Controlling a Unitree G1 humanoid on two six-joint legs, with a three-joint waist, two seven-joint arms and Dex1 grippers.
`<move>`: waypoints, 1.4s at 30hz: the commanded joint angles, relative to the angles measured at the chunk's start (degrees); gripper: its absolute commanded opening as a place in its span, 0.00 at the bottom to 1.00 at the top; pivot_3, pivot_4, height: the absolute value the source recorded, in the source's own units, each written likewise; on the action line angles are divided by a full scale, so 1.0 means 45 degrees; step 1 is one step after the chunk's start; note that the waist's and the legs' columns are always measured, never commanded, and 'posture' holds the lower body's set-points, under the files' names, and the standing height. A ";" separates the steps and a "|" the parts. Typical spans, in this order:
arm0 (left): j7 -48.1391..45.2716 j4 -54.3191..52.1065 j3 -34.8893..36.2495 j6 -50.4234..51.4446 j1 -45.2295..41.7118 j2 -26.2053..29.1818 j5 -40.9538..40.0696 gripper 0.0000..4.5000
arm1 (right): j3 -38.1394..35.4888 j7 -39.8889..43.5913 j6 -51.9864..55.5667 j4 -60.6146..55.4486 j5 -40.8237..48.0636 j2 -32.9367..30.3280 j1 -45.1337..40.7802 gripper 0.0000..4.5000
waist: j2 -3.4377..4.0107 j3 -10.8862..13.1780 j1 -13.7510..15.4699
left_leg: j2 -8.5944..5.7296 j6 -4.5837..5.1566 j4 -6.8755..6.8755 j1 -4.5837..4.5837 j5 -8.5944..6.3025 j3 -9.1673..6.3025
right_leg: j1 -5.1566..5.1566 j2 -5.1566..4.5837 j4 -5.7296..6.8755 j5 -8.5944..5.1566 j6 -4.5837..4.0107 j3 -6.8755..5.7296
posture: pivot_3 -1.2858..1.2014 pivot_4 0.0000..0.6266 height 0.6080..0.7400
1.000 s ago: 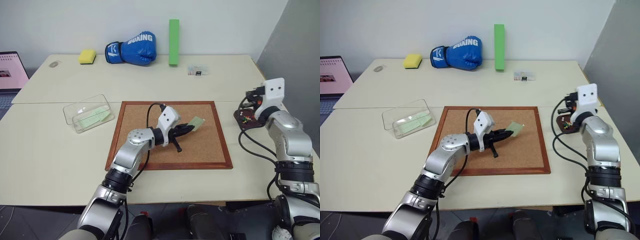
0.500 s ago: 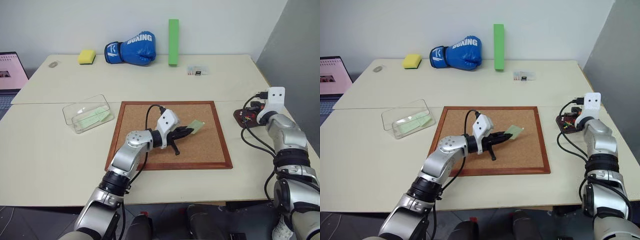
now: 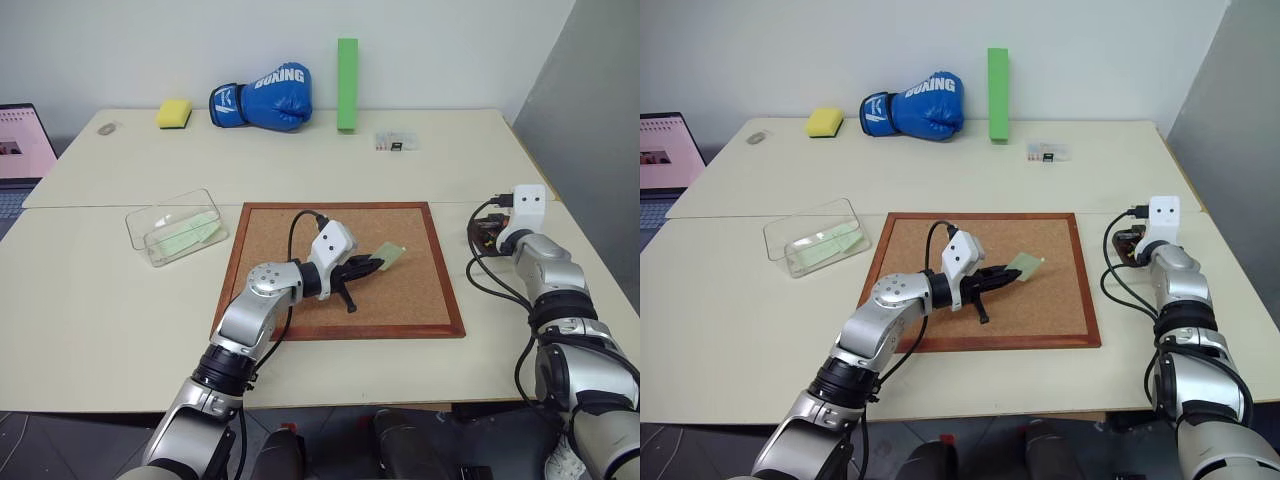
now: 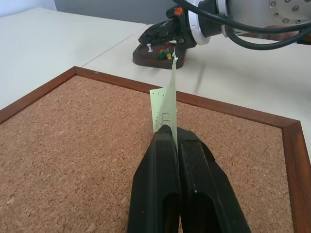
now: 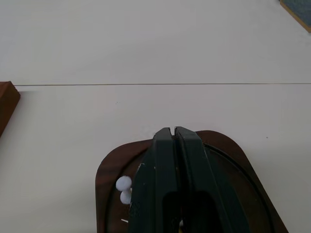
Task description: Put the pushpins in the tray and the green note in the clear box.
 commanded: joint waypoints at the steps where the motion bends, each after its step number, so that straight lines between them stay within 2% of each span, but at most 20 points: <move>1: 0.0031 -0.0577 0.0073 -0.0108 -0.0118 -0.0028 -0.0019 0.01 | -0.0117 0.0081 -0.0189 0.0033 0.0088 -0.0106 -0.0367 0.00 | 0.0000 0.0000 -0.0001 | 0.0000 0.0000 0.0000 0.0000 0.0000 0.0001 | 0.0001 0.0000 0.0000 0.0000 0.0000 0.0001 | 0.52 0.24 1.00; 8: 0.0005 -0.0396 0.0069 -0.0221 -0.0198 -0.0058 0.0021 0.01 | -0.0301 0.0282 -0.0211 -0.0299 0.0329 -0.0181 -0.0260 0.00 | 0.0000 0.0000 -0.0003 | 0.0000 0.0000 0.0001 0.0003 0.0000 0.0001 | 0.0001 0.0000 0.0002 0.0000 0.0000 0.0002 | 0.52 0.24 1.00; 14: -0.0021 -0.0180 0.0081 -0.0349 -0.0338 -0.0087 0.0068 0.00 | -0.0319 0.0175 -0.0303 -0.0511 0.0327 -0.0250 -0.0242 0.25 | 0.0000 0.0000 -0.0002 | 0.0000 0.0000 0.0001 0.0002 0.0000 0.0000 | 0.0002 0.0000 0.0002 0.0000 0.0000 0.0002 | 0.52 0.24 1.00; 17: -0.0036 -0.0155 0.0075 -0.0389 -0.0351 -0.0087 0.0074 0.00 | -0.0428 0.0102 -0.0298 -0.0830 0.0427 -0.0261 -0.0268 0.43 | 0.0000 0.0000 -0.0002 | 0.0000 0.0000 0.0001 0.0003 0.0000 0.0000 | 0.0001 0.0000 0.0002 0.0000 0.0000 0.0001 | 0.52 0.24 1.00; 21: -0.0047 -0.0082 0.0054 -0.0437 -0.0417 -0.0122 0.0089 0.00 | -0.0545 -0.0026 -0.0317 -0.1484 0.0582 -0.0277 -0.0356 0.58 | 0.0000 0.0000 0.0000 | 0.0000 0.0000 0.0001 0.0002 0.0000 0.0000 | 0.0001 0.0000 0.0003 0.0000 0.0000 0.0001 | 0.52 0.24 1.00; 28: -0.0095 0.0068 0.0070 -0.0514 -0.0533 -0.0126 0.0110 0.00 | -0.0758 -0.0082 0.0116 -0.3504 0.0858 -0.0275 -0.0171 0.58 | 0.0004 0.0002 0.0003 | 0.0000 0.0000 0.0001 0.0002 0.0000 -0.0003 | 0.0000 0.0000 0.0006 0.0000 0.0000 0.0000 | 0.52 0.24 1.00; 33: 0.0028 0.0174 0.0279 -0.0478 -0.0599 -0.0076 0.0071 0.00 | -0.0810 0.0663 0.1388 -0.5744 0.1565 -0.0261 0.0376 0.58 | 0.0005 0.0002 0.0008 | 0.0000 0.0000 0.0001 0.0001 0.0000 -0.0003 | 0.0000 0.0000 0.0007 0.0000 0.0000 -0.0002 | 0.52 0.24 1.00; 38: 0.0623 0.0426 0.1081 -0.0264 -0.0844 0.0155 -0.0011 0.00 | -0.0247 0.2410 0.3218 -0.8863 0.2736 -0.0315 0.1639 0.58 | 0.0005 0.0002 0.0032 | 0.0001 0.0000 0.0002 -0.0001 0.0000 -0.0011 | 0.0000 0.0001 0.0010 0.0000 0.0000 -0.0008 | 0.52 0.24 1.00; 42: 0.2136 0.0466 0.2759 0.0224 -0.1004 0.0574 -0.0165 0.00 | 0.1220 0.4661 0.4337 -1.2764 0.3809 -0.0739 0.3500 0.58 | 0.0006 0.0003 -0.0012 | 0.0005 0.0000 0.0002 0.0000 0.0000 -0.0022 | -0.0002 0.0002 0.0016 -0.0001 0.0001 -0.0014 | 0.52 0.24 1.00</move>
